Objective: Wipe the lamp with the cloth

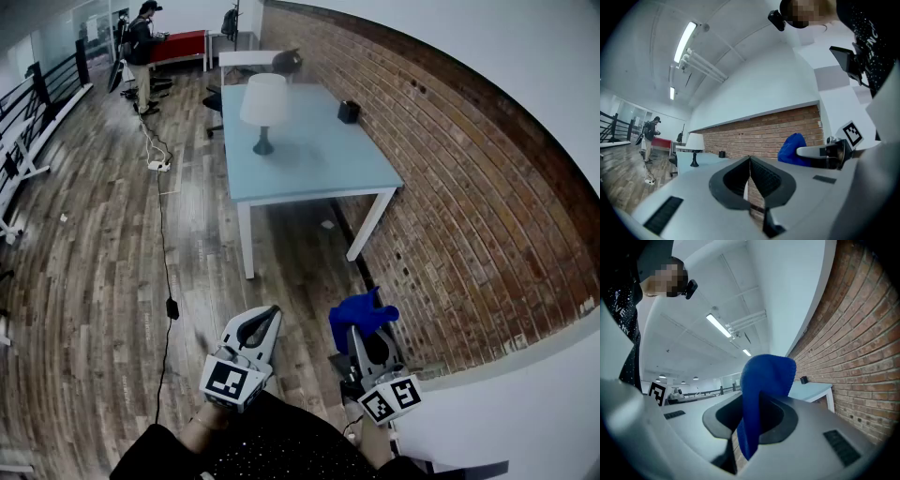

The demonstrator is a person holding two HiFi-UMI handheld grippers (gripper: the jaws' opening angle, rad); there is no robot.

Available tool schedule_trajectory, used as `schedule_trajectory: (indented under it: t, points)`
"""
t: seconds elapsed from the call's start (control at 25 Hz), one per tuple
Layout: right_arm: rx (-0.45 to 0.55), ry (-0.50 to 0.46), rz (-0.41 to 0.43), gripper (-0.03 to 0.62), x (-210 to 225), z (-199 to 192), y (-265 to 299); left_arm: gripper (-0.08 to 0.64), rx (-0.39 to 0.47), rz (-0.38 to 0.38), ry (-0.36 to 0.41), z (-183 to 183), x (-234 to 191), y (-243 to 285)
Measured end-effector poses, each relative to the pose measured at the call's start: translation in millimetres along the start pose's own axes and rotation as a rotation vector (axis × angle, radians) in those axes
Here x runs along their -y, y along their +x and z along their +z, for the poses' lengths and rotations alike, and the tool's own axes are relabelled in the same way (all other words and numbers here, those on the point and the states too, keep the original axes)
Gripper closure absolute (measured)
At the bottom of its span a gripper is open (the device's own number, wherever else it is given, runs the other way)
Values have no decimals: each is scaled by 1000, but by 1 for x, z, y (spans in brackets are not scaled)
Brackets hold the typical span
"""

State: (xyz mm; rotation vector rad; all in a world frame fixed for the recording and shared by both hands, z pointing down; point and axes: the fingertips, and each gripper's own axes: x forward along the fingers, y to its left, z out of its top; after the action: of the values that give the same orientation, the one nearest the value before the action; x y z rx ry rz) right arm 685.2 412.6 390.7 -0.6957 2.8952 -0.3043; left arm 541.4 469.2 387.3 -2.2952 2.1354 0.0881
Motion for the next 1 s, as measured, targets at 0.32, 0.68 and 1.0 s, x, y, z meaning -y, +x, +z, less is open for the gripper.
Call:
schedule_trajectory:
  t: [0.32, 0.68, 1.0]
  points:
    - [4, 39, -18, 515, 45, -1, 52, 551, 13, -8, -9, -4, -34, 61]
    - [-9, 52, 27, 515, 79, 4, 176, 551, 20, -29, 3, 10, -114, 145]
    - [-29, 47, 79, 515, 96, 0, 288, 551, 9, -21, 11, 10, -200, 210]
